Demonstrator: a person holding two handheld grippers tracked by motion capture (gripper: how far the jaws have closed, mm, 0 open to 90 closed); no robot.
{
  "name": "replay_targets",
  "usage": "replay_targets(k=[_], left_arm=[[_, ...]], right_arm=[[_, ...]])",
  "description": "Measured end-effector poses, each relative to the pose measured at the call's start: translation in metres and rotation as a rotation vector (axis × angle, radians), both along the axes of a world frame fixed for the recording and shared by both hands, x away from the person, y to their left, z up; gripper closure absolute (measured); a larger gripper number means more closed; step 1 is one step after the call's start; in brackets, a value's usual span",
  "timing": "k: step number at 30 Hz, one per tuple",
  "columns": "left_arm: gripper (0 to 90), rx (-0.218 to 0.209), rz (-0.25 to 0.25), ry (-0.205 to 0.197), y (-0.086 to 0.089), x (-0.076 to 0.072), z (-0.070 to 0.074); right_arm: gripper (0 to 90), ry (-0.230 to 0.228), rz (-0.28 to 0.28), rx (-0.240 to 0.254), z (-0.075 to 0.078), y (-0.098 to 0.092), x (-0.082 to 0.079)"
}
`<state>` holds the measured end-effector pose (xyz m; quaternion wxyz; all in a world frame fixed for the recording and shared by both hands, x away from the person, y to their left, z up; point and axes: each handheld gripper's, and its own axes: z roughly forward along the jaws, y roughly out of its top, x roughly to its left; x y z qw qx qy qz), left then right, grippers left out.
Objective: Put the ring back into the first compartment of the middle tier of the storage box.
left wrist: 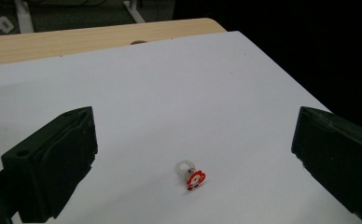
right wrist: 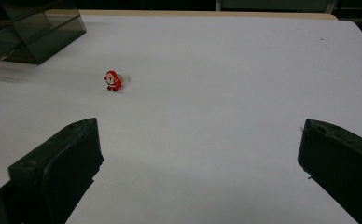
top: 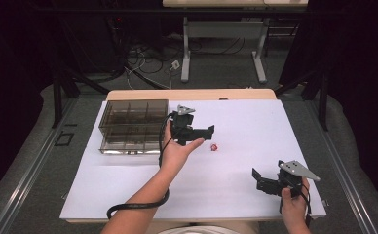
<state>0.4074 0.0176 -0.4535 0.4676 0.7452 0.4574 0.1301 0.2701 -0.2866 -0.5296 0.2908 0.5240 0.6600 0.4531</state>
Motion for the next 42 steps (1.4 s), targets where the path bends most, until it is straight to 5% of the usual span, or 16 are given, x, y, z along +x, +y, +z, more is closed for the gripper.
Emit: replay_targets(k=[24, 42], left_arm=[[3.3, 0.065, -0.004, 0.067, -0.024, 0.014, -0.027], [18.2, 0.137, -0.001, 0.102, -0.041, 0.015, -0.042]], right_arm=[[0.0, 0.011, 0.014, 0.006, -0.001, 0.001, 0.002], [0.0, 0.011, 0.017, 0.009, -0.003, 0.001, 0.003]])
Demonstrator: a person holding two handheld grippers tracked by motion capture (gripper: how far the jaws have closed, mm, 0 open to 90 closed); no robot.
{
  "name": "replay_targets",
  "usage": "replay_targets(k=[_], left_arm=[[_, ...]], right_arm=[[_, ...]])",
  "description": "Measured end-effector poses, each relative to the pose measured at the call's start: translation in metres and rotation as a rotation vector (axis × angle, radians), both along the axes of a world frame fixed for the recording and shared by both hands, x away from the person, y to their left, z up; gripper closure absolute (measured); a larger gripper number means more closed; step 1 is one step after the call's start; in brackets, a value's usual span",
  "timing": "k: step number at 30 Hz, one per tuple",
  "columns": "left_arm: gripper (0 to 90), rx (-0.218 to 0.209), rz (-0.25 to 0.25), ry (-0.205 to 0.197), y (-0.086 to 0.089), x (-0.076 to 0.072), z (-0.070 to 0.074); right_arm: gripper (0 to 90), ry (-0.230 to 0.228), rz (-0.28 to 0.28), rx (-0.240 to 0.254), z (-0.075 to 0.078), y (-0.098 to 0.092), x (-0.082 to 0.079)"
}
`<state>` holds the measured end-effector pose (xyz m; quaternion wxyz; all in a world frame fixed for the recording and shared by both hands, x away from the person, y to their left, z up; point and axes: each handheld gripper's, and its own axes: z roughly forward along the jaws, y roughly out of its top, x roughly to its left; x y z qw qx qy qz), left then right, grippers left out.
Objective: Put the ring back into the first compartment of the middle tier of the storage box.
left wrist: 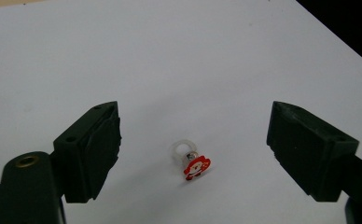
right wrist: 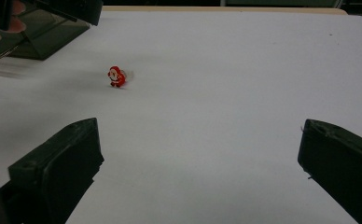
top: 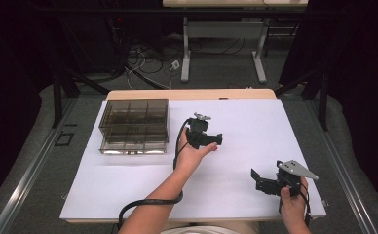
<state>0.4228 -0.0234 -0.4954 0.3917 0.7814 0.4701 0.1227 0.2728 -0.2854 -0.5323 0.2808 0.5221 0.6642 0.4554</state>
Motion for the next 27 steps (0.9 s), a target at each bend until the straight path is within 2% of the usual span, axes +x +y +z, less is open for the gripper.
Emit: replay_targets(k=[7, 13, 14, 22, 27], left_arm=[[29.3, -0.004, 0.003, 0.033, -0.002, 0.002, -0.003], [33.0, 0.004, 0.000, 0.054, -0.007, 0.003, -0.009], [33.3, 0.002, -0.008, 0.073, -0.008, 0.003, -0.012], [37.2, 0.026, -0.006, 0.096, -0.012, 0.005, -0.020], [39.7, 0.020, 0.008, 0.103, -0.012, 0.006, -0.024]], right_arm=[[0.0, 0.010, -0.002, -0.001, 0.000, 0.001, 0.000], [0.0, 0.010, 0.000, -0.003, 0.000, 0.001, 0.000], [0.0, 0.003, -0.001, 0.006, -0.001, 0.001, 0.000], [0.0, 0.005, 0.004, -0.002, -0.001, 0.000, 0.001], [0.0, 0.007, 0.003, -0.002, -0.001, 0.001, 0.001]])
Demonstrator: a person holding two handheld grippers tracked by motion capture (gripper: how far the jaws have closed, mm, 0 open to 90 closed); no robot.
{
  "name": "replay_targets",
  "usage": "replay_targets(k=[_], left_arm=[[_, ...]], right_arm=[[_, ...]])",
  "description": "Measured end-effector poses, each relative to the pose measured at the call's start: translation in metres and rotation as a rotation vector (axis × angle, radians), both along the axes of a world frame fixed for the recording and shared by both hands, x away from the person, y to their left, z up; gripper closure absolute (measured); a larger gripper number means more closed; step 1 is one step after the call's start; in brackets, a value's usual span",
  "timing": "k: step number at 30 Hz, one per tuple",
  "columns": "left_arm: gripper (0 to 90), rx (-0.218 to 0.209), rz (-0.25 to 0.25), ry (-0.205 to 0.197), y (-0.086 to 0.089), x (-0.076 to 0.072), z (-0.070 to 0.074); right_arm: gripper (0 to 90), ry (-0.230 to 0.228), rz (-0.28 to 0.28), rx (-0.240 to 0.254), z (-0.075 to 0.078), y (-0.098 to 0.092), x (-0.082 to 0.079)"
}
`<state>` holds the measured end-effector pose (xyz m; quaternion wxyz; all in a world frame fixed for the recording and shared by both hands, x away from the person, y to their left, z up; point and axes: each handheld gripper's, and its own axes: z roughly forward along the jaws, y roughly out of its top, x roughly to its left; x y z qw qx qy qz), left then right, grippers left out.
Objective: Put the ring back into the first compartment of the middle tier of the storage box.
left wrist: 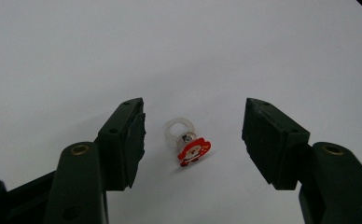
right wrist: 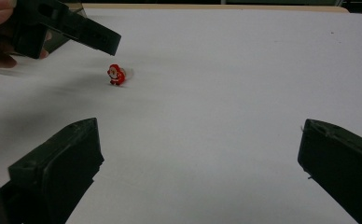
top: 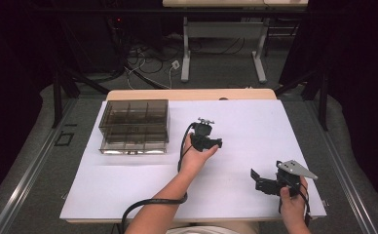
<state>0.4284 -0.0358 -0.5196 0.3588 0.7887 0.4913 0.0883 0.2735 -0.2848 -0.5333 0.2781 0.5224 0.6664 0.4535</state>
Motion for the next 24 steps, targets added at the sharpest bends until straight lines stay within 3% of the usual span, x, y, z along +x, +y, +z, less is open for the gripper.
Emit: replay_targets(k=[6, 16, 23, 24], left_arm=[[42.7, -0.007, 0.004, 0.034, 0.000, 0.002, -0.007], [46.3, -0.001, 0.005, 0.039, -0.002, 0.003, -0.014], [46.4, 0.000, 0.014, 0.048, -0.004, 0.004, -0.018], [47.0, -0.003, 0.020, 0.051, -0.004, 0.004, -0.019]], right_arm=[[0.0, 0.000, 0.003, -0.004, 0.000, 0.000, 0.000], [0.0, -0.010, 0.001, -0.006, -0.001, 0.001, 0.001], [0.0, 0.014, -0.001, -0.018, 0.000, 0.000, 0.000], [0.0, -0.023, -0.013, -0.001, -0.003, 0.003, 0.002]])
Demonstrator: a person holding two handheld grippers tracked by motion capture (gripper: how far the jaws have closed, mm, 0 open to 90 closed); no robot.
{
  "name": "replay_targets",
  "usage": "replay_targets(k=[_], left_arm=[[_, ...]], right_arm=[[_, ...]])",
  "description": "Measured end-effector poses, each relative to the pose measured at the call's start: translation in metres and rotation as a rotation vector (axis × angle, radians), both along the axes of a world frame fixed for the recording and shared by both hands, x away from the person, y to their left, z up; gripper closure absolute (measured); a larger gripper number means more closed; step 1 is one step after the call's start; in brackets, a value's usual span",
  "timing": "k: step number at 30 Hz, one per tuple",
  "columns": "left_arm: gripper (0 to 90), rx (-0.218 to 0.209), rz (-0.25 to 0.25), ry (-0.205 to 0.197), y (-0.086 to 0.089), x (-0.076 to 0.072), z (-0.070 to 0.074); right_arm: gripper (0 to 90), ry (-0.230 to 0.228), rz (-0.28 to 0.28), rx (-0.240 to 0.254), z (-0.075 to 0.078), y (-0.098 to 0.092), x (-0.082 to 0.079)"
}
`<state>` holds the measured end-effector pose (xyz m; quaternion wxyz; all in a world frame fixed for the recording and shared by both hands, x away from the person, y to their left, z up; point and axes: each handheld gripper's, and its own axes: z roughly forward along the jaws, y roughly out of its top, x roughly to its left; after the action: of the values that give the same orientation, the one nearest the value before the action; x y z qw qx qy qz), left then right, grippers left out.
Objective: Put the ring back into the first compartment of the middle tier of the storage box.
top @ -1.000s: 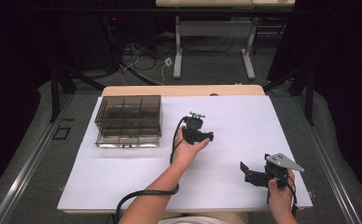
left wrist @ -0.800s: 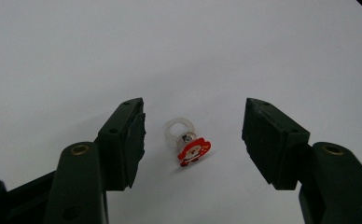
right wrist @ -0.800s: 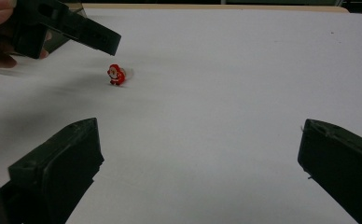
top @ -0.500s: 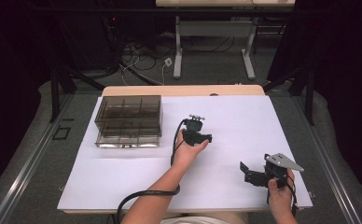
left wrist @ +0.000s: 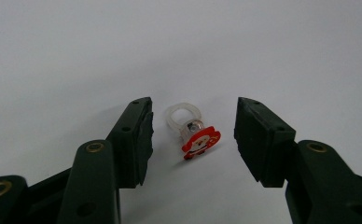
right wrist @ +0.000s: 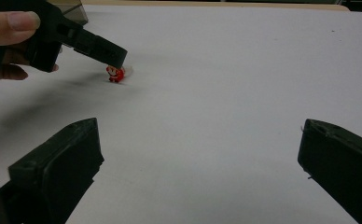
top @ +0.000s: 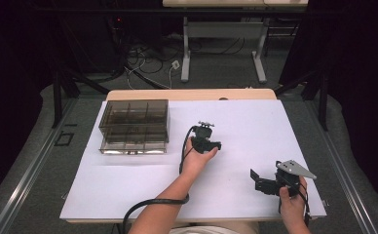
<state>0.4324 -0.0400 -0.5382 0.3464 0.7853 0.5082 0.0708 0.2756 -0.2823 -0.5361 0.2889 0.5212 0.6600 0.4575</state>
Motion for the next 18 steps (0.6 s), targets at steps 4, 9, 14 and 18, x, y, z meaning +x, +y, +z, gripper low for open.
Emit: replay_targets(k=[4, 9, 14, 18], left_arm=[[48.4, 0.006, -0.014, 0.012, 0.0005, 0.0008, -0.0012], [51.4, 0.009, -0.009, 0.012, -0.0008, 0.0008, -0.0023], [53.2, 0.010, -0.007, 0.020, -0.0031, 0.0010, -0.0045], [55.1, 0.021, -0.019, 0.022, -0.0047, 0.0011, -0.0066]], right_arm=[[0.0, -0.001, -0.001, 0.002, -0.0001, 0.0004, -0.0001], [0.0, 0.001, 0.000, 0.002, 0.0000, 0.0005, -0.0003], [0.0, 0.021, 0.012, -0.009, 0.0012, -0.0006, -0.0011], [0.0, 0.024, 0.009, -0.006, 0.0013, -0.0006, -0.0014]])
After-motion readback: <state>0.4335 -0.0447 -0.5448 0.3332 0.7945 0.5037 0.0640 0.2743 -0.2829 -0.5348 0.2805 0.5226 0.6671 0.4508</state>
